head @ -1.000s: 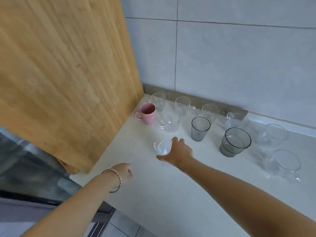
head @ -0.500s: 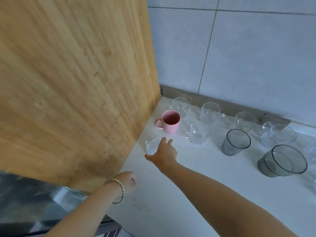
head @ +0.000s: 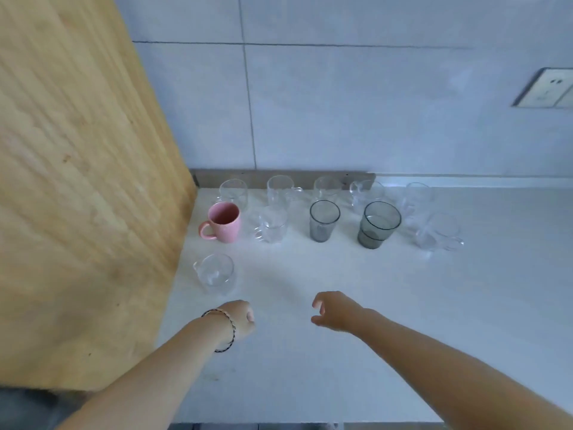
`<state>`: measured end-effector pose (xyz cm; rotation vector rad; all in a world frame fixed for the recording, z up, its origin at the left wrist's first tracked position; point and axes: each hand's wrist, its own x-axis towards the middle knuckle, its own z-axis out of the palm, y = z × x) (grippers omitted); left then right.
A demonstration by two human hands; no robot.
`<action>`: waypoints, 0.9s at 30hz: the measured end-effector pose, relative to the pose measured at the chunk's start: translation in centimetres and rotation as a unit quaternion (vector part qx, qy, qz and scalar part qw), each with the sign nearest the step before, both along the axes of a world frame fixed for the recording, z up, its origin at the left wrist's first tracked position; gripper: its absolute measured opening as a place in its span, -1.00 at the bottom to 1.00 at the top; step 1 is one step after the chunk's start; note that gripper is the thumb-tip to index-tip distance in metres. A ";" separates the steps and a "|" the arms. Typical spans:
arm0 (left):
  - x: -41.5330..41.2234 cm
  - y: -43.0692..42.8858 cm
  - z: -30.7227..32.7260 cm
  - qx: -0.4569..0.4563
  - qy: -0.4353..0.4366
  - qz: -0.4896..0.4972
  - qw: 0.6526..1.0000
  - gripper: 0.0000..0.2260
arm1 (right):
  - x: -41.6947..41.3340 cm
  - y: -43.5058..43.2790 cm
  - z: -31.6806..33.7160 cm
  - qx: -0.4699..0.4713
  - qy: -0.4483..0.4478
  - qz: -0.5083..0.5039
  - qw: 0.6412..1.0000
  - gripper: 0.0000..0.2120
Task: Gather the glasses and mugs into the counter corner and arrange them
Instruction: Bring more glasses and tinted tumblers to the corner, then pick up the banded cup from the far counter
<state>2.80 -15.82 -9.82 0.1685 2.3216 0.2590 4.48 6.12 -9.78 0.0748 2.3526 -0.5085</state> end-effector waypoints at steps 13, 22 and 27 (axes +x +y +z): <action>3.6 34.6 5.4 0.056 0.073 -0.299 0.950 -0.82 | 18.1 33.4 5.4 0.092 0.038 -0.322 0.942 -0.64; 12.9 59.2 6.2 0.084 0.063 -0.399 0.911 -0.82 | 31.3 53.7 7.1 0.140 0.071 -0.421 0.893 -0.70; 14.8 67.8 5.1 0.065 0.051 -0.435 0.897 -0.86 | 34.9 62.4 7.3 0.166 0.081 -0.478 0.858 -0.65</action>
